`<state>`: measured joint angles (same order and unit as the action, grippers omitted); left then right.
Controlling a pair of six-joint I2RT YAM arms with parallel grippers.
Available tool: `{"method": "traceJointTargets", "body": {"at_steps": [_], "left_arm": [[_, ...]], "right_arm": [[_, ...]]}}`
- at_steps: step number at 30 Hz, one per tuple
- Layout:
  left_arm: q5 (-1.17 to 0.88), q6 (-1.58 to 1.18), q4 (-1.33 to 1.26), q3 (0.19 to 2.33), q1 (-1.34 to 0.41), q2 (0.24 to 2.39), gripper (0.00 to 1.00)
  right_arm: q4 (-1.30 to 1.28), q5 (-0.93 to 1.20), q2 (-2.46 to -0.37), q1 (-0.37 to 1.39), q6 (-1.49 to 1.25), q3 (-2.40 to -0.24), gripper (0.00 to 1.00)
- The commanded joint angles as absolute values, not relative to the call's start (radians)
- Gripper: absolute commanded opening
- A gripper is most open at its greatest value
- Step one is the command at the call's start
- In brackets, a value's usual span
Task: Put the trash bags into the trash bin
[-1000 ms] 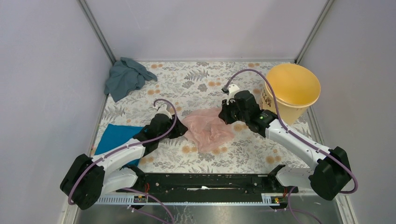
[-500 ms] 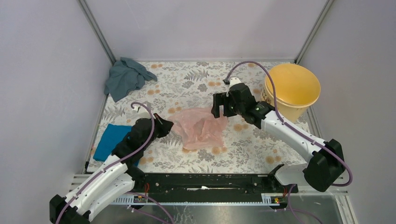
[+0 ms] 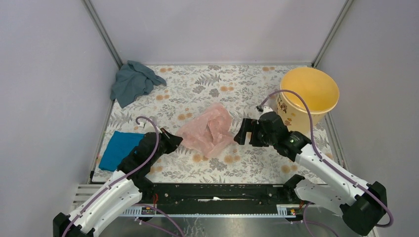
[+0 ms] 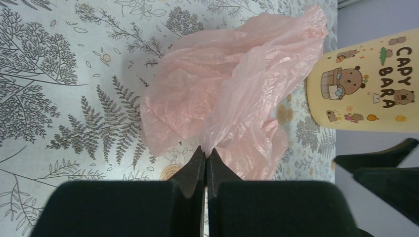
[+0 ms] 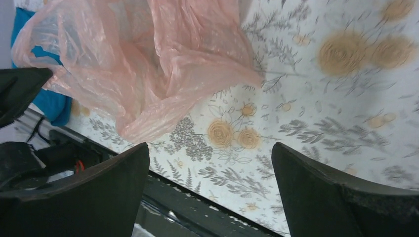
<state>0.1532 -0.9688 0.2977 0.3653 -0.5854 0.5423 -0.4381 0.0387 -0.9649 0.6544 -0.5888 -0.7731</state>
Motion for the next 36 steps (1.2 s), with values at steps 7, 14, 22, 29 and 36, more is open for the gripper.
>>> {"method": "traceJointTargets", "body": {"at_steps": [7,14,22,29,36], "left_arm": [[0.094,-0.993,0.263,0.346,-0.581,0.498,0.0],[0.056,-0.927,0.293,0.394,-0.581,0.523,0.0],[0.05,-0.895,0.353,0.426,-0.581,0.505,0.0],[0.093,-0.862,0.436,0.472,-0.581,0.513,0.0],[0.202,-0.737,0.512,0.637,-0.578,0.647,0.0]], "right_arm": [[-0.267,-0.095,-1.103,0.718,-1.167,-0.718,1.0],[-0.279,-0.18,-1.287,0.756,-1.475,-0.733,0.94],[-0.191,-0.291,-1.562,0.774,-1.487,-0.831,0.71],[-0.278,-0.383,-1.639,0.8,-1.361,-0.93,0.15],[-0.23,-0.352,-1.574,0.801,-0.635,-0.961,0.13]]}}
